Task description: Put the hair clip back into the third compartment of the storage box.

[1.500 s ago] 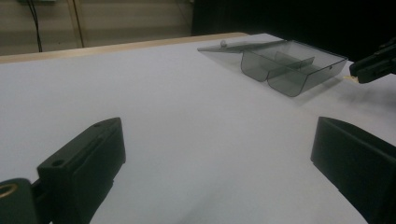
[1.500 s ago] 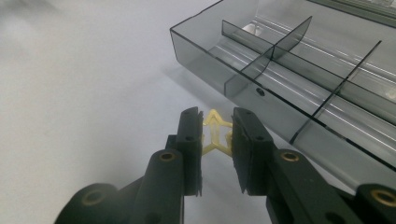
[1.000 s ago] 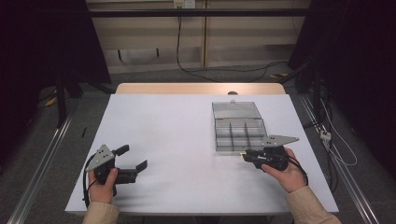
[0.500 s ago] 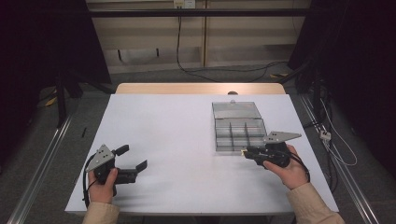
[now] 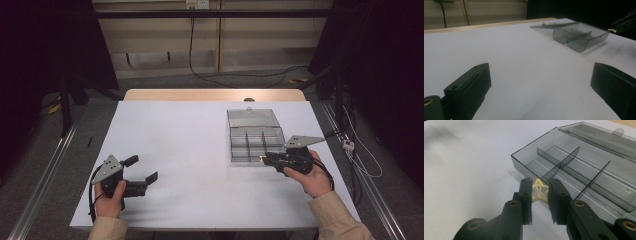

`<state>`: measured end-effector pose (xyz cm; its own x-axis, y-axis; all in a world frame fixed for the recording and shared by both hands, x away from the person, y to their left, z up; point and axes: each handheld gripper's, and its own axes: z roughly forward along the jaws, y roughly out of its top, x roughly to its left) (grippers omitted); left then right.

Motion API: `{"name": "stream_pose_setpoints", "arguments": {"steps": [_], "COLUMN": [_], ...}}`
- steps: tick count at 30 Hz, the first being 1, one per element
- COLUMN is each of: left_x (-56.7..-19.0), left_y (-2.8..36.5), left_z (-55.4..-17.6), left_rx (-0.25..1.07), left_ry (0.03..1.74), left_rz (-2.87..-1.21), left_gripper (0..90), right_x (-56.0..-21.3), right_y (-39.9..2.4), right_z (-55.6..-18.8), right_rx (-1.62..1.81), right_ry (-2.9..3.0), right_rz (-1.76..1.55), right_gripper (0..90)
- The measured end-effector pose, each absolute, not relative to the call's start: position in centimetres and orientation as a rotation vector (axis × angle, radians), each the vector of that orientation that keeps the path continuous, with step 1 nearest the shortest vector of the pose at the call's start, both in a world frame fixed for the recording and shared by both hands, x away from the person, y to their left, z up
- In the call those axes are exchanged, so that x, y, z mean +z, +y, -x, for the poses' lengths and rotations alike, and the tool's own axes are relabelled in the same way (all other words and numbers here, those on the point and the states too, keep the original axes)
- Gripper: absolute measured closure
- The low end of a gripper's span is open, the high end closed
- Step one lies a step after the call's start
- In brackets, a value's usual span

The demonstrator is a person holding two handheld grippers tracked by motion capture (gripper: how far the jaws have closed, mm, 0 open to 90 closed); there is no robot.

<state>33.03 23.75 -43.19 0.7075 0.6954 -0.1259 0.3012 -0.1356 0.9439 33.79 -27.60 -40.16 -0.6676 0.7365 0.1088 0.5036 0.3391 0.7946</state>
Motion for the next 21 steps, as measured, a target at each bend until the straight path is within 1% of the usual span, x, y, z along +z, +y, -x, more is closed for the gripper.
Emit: {"name": "stream_pose_setpoints", "arguments": {"steps": [21], "left_x": [-43.1], "left_y": [23.8], "left_z": [-33.0], "left_rx": [0.416], "left_ry": [0.802], "left_rz": [-1.720], "left_gripper": [2.8], "right_x": [-40.0], "right_y": [-28.1], "right_z": [-34.9], "right_rx": [1.238], "right_ry": [2.310], "right_rz": [-1.140], "right_gripper": [73.7]}}
